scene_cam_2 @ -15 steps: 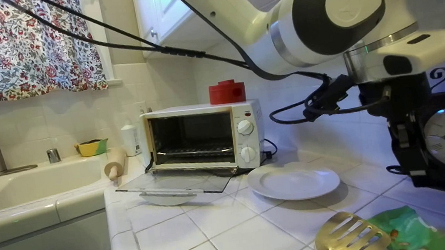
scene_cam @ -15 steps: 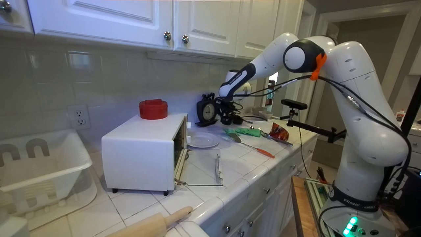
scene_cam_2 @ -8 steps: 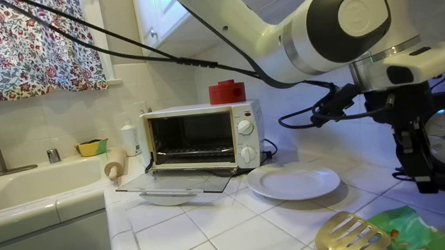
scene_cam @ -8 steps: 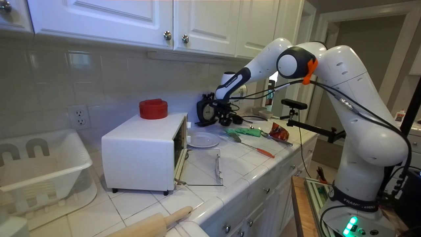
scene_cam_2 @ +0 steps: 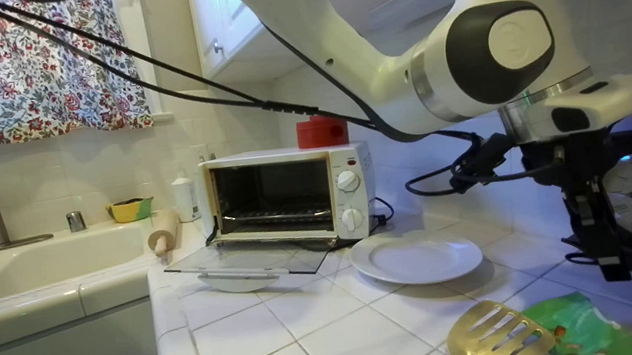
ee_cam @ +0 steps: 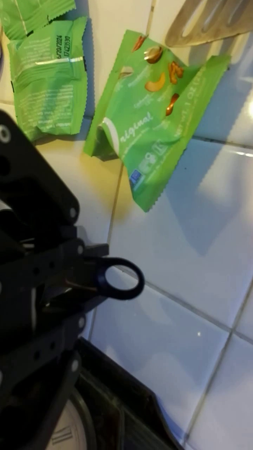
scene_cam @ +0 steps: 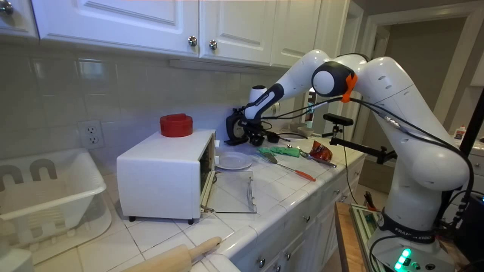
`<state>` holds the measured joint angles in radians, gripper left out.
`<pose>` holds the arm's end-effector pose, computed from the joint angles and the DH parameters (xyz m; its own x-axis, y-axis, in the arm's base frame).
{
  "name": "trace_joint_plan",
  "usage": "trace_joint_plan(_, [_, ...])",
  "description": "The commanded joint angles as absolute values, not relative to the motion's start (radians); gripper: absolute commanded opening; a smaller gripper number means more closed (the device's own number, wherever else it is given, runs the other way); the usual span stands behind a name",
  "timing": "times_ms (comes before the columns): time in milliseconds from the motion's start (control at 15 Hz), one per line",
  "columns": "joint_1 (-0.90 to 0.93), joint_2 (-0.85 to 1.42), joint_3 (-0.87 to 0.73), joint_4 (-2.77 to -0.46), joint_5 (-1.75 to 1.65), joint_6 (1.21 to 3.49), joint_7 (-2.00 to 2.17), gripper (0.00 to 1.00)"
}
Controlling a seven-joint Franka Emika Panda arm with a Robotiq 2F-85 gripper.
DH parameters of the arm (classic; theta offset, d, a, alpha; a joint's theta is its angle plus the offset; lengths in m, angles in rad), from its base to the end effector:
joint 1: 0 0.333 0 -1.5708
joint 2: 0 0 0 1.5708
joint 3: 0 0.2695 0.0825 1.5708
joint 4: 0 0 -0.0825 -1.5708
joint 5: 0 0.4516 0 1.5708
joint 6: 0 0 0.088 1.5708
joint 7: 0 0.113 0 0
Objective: Move the black item to the right
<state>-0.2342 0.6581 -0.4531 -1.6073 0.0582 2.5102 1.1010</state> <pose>0.6003 -0.4495 0.2238 -0.1526 -0.9314 0.3306 -0.9817 0.1041 -0.1597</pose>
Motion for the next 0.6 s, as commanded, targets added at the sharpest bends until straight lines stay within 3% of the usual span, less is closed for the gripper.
trace_joint_plan(0, [-0.231,0.700,-0.461,-1.550,0.025,2.488,1.141,0.37])
trace_joint_plan(67, [-0.236,0.699,-0.454,-1.549,0.031,2.487,1.132,0.51])
trace_joint_plan(533, [-0.197,0.626,-0.457,-1.615,-0.008,2.520,1.079,0.98])
